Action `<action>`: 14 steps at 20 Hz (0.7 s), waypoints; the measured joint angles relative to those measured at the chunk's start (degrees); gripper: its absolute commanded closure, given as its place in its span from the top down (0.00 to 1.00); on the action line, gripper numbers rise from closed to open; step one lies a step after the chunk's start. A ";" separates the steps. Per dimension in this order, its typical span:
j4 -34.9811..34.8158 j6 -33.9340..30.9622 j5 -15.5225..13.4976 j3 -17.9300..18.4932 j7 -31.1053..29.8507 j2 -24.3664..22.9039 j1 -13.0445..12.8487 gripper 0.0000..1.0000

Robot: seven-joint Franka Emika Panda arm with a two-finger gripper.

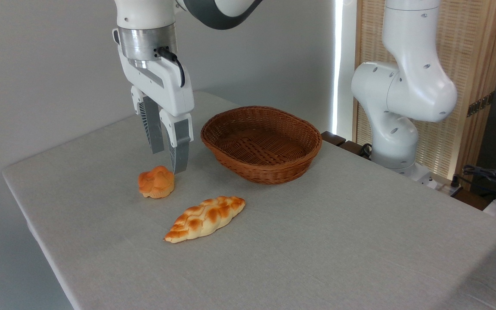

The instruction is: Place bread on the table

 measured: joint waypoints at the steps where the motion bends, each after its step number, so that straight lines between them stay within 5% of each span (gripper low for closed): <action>1: 0.00 -0.09 0.01 0.00 -0.01 0.10 0.04 1.00; 14: 0.03 -0.94 0.04 0.15 -0.04 0.47 0.33 1.00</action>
